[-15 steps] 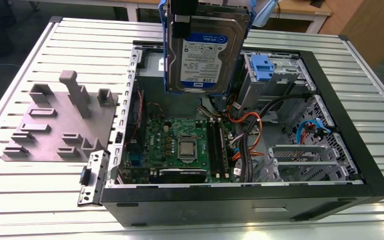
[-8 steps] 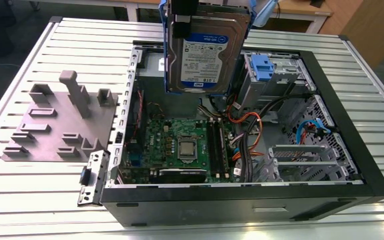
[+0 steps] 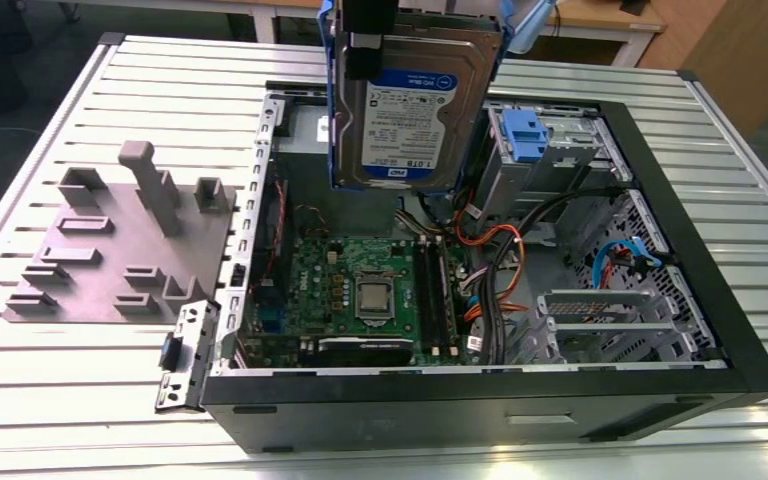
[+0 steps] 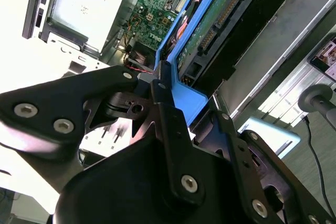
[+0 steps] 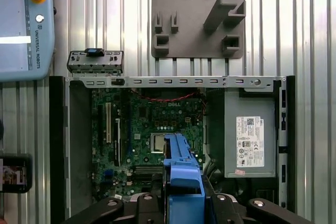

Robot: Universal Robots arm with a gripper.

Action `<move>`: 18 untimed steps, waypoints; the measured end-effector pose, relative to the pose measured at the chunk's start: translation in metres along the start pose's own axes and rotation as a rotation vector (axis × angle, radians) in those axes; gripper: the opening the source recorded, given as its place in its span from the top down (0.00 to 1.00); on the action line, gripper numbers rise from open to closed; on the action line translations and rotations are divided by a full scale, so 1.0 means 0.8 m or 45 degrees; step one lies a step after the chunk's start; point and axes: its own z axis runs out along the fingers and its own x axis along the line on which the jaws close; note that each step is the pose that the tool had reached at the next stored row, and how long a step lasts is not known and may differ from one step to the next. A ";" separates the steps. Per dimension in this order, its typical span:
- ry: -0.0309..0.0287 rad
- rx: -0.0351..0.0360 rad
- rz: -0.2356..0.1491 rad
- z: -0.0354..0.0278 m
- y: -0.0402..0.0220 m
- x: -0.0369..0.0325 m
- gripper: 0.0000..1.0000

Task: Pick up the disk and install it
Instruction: 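Pick up the disk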

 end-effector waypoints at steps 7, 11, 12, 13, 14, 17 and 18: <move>0.0000 -0.0001 0.000 0.0000 -0.0001 0.0003 0.64; 0.0000 -0.0001 0.000 0.0000 -0.0001 0.0004 0.64; 0.0001 0.0000 0.000 0.0000 -0.0001 0.0004 0.64; 0.0001 -0.0001 0.000 0.0000 -0.0001 0.0004 0.64; 0.0001 -0.0001 0.000 -0.0001 -0.0007 0.0005 0.64; 0.0001 -0.0030 0.000 -0.0001 -0.0115 0.0006 0.64; 0.0002 -0.0032 0.000 -0.0001 -0.0138 0.0006 0.64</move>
